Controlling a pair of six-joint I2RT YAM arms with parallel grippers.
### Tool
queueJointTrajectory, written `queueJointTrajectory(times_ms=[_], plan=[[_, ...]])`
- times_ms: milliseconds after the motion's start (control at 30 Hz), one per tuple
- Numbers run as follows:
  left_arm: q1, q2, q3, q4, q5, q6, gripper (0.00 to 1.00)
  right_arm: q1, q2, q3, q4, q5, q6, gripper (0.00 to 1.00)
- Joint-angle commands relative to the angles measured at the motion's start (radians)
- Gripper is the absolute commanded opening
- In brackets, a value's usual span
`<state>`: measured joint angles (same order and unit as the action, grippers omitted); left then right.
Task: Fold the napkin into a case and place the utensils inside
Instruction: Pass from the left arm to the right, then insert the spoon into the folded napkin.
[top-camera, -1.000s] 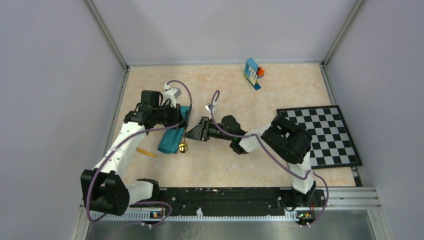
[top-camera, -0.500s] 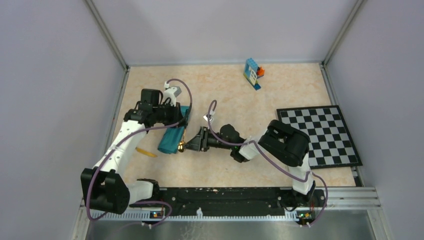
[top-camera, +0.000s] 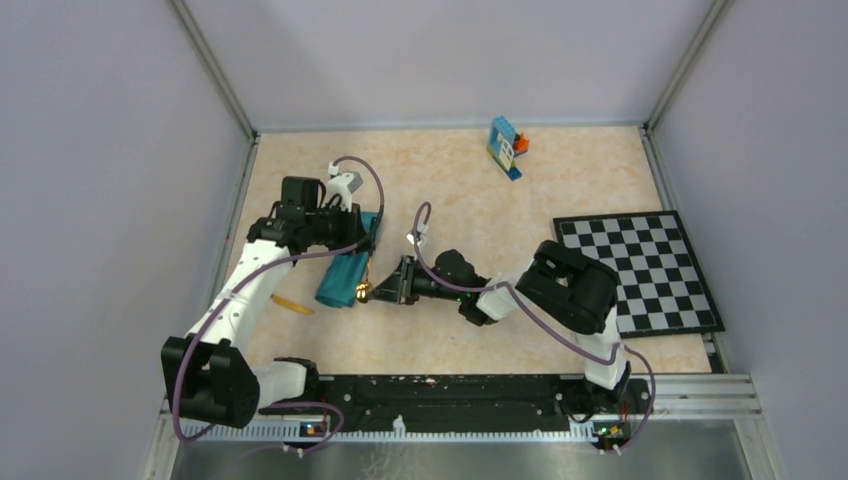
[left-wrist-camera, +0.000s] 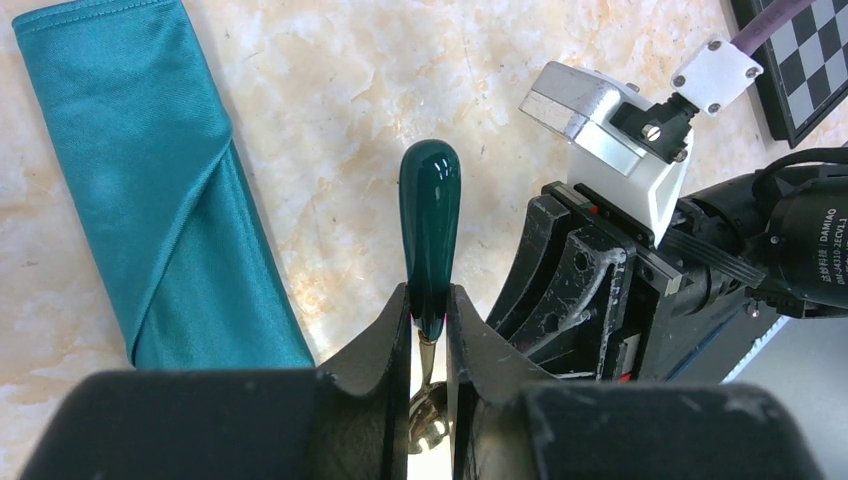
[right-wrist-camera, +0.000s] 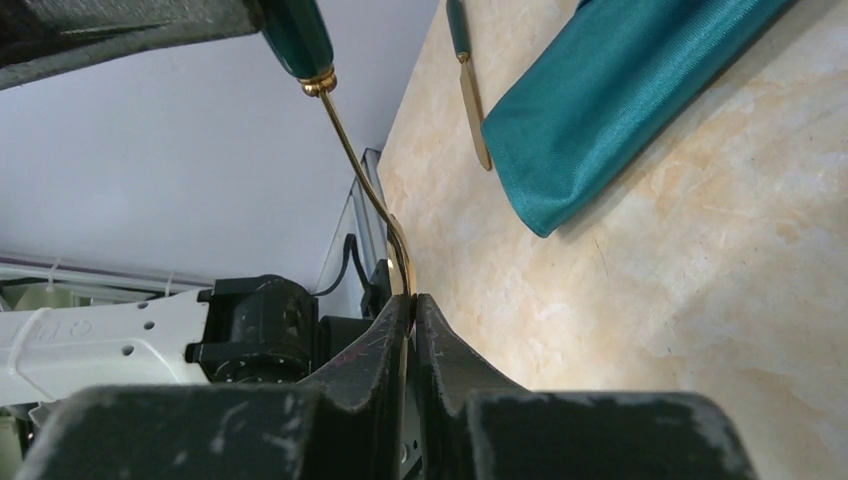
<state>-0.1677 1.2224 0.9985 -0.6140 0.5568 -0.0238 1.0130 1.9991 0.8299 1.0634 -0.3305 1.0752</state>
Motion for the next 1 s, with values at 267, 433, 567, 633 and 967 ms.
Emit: queueJointTrajectory(times_ms=[267,433,567,633,967], plan=[[0.017,-0.055,0.038,-0.02,-0.214,-0.199,0.76,0.012,0.016,0.101,-0.027,0.029,0.185,0.0],[0.286,-0.094,-0.043,-0.076,-0.216,-0.411,0.82,0.02,0.03,0.166,-0.124,-0.047,0.332,0.0],[0.518,-0.098,-0.25,0.008,-0.001,-0.517,0.5,0.042,0.027,0.168,-0.213,-0.077,0.436,0.0],[0.574,-0.078,-0.332,0.047,0.088,-0.551,0.33,0.056,0.038,0.181,-0.232,-0.101,0.463,0.0],[0.581,-0.062,-0.409,0.102,-0.009,-0.548,0.2,0.095,0.149,0.256,-0.305,-0.181,0.582,0.0]])
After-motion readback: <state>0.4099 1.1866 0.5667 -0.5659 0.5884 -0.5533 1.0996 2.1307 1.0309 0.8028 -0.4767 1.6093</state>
